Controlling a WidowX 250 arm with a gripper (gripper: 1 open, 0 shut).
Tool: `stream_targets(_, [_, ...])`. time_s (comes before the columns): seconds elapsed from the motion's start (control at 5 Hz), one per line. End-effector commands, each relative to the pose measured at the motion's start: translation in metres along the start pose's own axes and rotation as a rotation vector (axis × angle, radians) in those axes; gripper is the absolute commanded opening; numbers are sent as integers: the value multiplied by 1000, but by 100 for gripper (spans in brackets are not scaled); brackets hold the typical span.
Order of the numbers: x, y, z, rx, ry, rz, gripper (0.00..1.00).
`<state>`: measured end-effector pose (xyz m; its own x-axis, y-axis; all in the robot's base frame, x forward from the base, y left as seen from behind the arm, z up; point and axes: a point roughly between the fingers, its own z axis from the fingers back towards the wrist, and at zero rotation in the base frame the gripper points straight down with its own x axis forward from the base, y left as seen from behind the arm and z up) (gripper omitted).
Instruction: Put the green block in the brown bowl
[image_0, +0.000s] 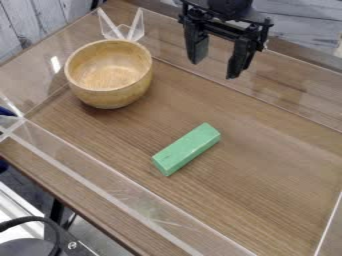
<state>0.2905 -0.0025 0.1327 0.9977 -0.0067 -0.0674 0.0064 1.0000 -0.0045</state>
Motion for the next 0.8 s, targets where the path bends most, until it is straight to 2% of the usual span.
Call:
stream_targets(0.0, [-7,1,-10,5,24,-55,100])
stream_targets(0.2, [-22,4,-26,17,47,-166,100])
stream_targets(0.6, [-36,11,-62,22,50,-325,100])
